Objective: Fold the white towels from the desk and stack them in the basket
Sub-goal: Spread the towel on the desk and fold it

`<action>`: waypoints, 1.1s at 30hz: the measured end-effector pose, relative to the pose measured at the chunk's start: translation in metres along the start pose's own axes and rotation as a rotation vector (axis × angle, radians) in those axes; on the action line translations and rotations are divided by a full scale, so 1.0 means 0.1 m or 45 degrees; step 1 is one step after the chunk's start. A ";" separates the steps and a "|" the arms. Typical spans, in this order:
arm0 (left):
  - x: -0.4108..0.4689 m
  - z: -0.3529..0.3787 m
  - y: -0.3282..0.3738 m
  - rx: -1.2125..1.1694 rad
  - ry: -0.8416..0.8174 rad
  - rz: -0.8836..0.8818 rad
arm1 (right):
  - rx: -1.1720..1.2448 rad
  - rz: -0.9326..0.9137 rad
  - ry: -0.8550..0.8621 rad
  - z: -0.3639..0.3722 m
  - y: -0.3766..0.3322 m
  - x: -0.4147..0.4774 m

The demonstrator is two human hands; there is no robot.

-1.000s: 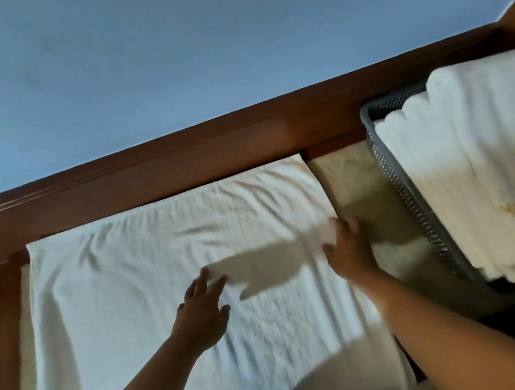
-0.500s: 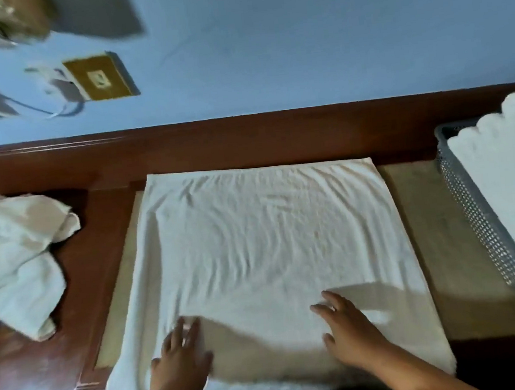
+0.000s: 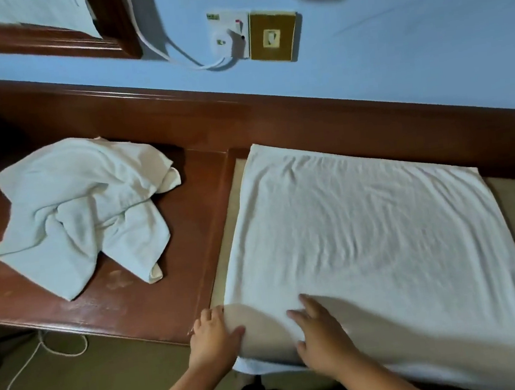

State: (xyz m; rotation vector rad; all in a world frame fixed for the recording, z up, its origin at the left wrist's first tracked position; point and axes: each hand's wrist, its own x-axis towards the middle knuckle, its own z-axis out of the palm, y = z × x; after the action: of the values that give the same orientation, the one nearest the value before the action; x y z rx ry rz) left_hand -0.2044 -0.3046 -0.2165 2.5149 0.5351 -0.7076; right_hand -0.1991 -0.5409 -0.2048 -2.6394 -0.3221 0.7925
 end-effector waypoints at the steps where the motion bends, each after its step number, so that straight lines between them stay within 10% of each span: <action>1: 0.03 -0.01 0.04 -0.022 -0.020 -0.024 | 0.012 0.027 -0.016 0.05 -0.09 -0.01; 24: 0.24 -0.26 -0.31 -0.544 -0.120 0.079 | -0.253 0.373 -0.237 -0.12 -0.53 0.21; 33: 0.02 -0.08 -0.38 -0.347 -0.315 0.221 | -0.539 -0.463 -0.149 -0.33 -1.18 0.74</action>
State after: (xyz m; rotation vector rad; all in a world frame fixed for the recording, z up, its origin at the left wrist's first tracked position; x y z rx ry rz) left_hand -0.2178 -0.2691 -0.2236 2.1524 0.2989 -0.8053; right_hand -0.1333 -0.4193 -0.1675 -2.7825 -1.0720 0.8257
